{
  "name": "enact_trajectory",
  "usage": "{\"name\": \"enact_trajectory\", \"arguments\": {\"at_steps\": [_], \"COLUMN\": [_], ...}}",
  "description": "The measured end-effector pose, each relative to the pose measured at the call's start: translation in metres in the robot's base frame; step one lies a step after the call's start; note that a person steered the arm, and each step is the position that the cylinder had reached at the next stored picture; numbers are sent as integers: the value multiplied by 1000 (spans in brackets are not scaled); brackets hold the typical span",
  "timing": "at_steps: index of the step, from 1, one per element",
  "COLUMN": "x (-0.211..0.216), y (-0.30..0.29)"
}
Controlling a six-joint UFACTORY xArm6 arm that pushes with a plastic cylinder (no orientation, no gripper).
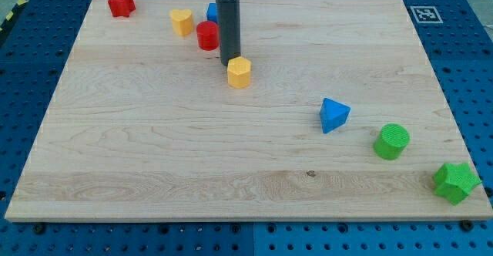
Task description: Move the yellow hexagon to the center
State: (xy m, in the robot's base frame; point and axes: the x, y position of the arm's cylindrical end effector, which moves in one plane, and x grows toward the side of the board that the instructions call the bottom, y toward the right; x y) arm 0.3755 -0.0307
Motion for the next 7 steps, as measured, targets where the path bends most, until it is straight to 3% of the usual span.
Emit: {"name": "enact_trajectory", "arguments": {"at_steps": [3,7], "x": [42,47], "y": [-15,25]}}
